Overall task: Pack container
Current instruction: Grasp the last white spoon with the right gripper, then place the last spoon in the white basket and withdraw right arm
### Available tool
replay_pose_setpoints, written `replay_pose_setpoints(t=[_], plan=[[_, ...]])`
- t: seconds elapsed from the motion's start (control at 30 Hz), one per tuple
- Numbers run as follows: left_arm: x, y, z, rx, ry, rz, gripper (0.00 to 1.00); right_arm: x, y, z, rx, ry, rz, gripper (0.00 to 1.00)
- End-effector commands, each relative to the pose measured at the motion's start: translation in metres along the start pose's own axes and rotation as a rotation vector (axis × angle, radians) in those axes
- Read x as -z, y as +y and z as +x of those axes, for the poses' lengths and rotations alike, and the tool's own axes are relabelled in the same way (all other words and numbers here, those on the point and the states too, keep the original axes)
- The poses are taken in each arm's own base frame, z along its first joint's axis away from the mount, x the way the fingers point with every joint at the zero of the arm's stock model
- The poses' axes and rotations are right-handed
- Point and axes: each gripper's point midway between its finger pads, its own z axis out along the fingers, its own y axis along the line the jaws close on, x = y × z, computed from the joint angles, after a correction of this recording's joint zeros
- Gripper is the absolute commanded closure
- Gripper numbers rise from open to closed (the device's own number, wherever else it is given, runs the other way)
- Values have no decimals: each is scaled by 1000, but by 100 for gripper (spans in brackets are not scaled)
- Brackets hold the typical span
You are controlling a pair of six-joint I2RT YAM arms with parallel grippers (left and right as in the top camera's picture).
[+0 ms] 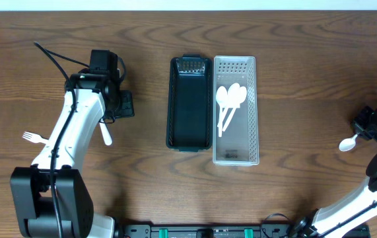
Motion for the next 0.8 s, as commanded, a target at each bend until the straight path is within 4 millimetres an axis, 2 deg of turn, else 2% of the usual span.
replay_pose_setpoints(t=[0.0, 0.13, 0.27, 0.3, 0.4, 0.47, 0.5, 0.6, 0.7, 0.77], plan=[[1, 1, -5, 4, -8, -4, 42, -5, 28, 19, 40, 59, -74, 99], [1, 1, -5, 4, -8, -4, 42, 39, 73, 9, 115, -48, -123, 99], [1, 1, -5, 4, -7, -4, 41, 106, 137, 14, 250, -178, -203, 99], [1, 1, -5, 4, -7, -4, 42, 129, 160, 21, 298, -219, -236, 99], [1, 1, -5, 4, -7, -4, 41, 177, 210, 45, 427, -301, -314, 99], [1, 1, -5, 4, -7, -4, 42, 208, 250, 75, 540, -344, -379, 98], [1, 1, -5, 4, -7, -4, 41, 213, 258, 83, 565, -347, -391, 98], [1, 1, -5, 4, -7, -4, 42, 224, 292, 125, 686, -340, -437, 98], [1, 1, -4, 4, -4, -5, 42, 218, 313, 165, 783, -299, -446, 98], [1, 1, -4, 4, -4, -5, 42, 206, 322, 185, 834, -263, -428, 97]])
